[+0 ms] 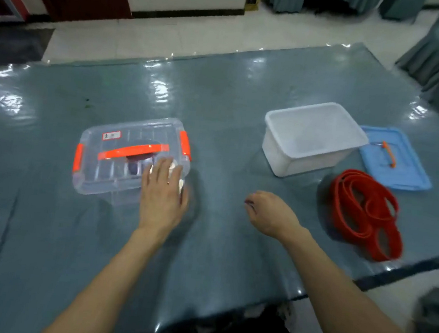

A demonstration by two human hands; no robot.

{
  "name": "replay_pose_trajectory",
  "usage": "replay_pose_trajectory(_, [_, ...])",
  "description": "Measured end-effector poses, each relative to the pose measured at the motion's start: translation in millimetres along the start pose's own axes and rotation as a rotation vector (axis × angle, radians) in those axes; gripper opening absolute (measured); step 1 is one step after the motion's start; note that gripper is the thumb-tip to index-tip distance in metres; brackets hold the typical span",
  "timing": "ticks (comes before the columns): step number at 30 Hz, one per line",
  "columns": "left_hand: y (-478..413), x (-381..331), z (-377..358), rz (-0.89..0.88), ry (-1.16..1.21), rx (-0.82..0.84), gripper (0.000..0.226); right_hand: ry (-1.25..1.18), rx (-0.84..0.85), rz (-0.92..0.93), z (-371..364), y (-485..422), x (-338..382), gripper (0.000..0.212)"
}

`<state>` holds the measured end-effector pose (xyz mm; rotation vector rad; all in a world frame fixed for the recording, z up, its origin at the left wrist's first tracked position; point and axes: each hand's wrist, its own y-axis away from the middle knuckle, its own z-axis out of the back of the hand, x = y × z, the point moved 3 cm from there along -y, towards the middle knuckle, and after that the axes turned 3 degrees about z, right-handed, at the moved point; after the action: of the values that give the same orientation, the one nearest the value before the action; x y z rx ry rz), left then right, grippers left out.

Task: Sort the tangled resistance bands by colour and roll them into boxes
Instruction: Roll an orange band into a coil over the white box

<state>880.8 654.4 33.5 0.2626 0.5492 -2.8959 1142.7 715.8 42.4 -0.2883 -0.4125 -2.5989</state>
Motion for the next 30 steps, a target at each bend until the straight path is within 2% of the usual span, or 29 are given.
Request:
replay_pose_trajectory(2, [0.6, -63.4, -29.2, -0.110, 0.004, 0.168, 0.049, -0.008, 0.000, -0.079, -2.4, 19.6, -55.4, 0.027])
replay_pose_trajectory(5, [-4.3, -147.1, -78.8, -0.191, -0.001, 0.338, 0.050, -0.005, -0.124, -0.138, 13.2, 31.4, -138.1, 0.024])
replay_pose_trajectory(8, [-3.1, -219.4, -131.2, -0.137, 0.008, 0.492, 0.053, -0.038, -0.298, -0.186, 35.6, 37.3, -222.4, 0.021])
replay_pose_trajectory(10, [11.0, -255.3, -157.6, -0.052, -0.013, 0.626, 0.059, -0.065, -0.379, -0.262, 47.5, 48.8, -276.6, 0.026])
replay_pose_trajectory(11, [17.2, -268.7, -166.3, -0.001, -0.039, 0.662, 0.060, -0.088, -0.400, -0.322, 50.8, 56.7, -300.8, 0.036])
replay_pose_trajectory(13, [20.1, -290.5, -174.9, 0.138, -0.057, 0.642, 0.055, -0.107, -0.365, -0.449, 53.2, 66.6, -341.5, 0.074])
replay_pose_trajectory(15, [18.4, -314.4, -179.6, 0.300, 0.028, 0.613, 0.046, -0.076, -0.248, -0.546, 49.6, 67.5, -376.1, 0.110])
replay_pose_trajectory(16, [18.5, -329.9, -180.8, 0.353, 0.100, 0.616, 0.046, -0.068, -0.157, -0.571, 45.7, 66.8, -387.7, 0.116])
replay_pose_trajectory(17, [19.2, -347.3, -182.6, 0.402, 0.185, 0.636, 0.049, -0.088, -0.067, -0.581, 40.3, 66.7, -394.7, 0.112])
replay_pose_trajectory(20, [12.5, -398.0, -192.7, 0.572, 0.445, 0.735, 0.064, -0.224, 0.047, -0.513, 23.1, 67.3, -400.8, 0.072])
replay_pose_trajectory(22, [5.1, -419.2, -204.6, 0.581, 0.456, 0.737, 0.056, -0.321, 0.028, -0.499, 14.9, 71.1, -406.0, 0.058])
replay_pose_trajectory(25, [0.5, -431.4, -216.0, 0.458, 0.312, 0.733, 0.030, -0.415, 0.036, -0.526, 12.1, 76.9, -414.2, 0.055])
replay_pose_trajectory(28, [-3.0, -425.8, -201.8, 0.437, 0.416, 0.606, 0.015, -0.416, 0.065, -0.489, 18.7, 75.4, -413.2, 0.047])
replay_pose_trajectory(30, [-6.1, -405.3, -173.0, 0.532, 0.531, 0.446, 0.019, -0.360, 0.079, -0.393, 31.4, 69.2, -403.6, 0.036])
